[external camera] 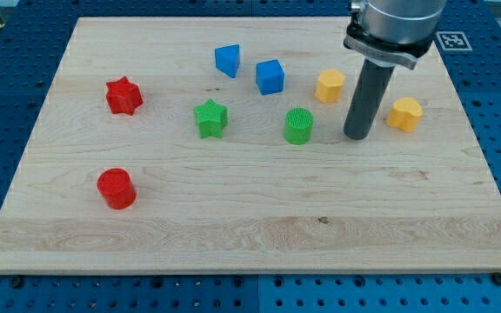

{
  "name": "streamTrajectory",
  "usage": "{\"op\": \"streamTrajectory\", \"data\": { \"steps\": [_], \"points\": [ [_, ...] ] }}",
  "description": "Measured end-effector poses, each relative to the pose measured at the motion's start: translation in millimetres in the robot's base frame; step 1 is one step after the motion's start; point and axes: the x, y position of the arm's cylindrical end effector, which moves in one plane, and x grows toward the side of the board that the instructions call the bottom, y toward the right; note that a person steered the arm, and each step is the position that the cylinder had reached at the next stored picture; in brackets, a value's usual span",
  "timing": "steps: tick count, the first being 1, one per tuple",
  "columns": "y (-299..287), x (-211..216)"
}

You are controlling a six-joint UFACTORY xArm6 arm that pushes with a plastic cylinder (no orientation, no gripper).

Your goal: Tap the green circle

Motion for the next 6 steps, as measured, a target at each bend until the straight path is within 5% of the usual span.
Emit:
{"op": "streamTrajectory", "data": {
  "steps": [3,6],
  "points": [
    [-14,27],
    [-24,-9]
  ]
}}
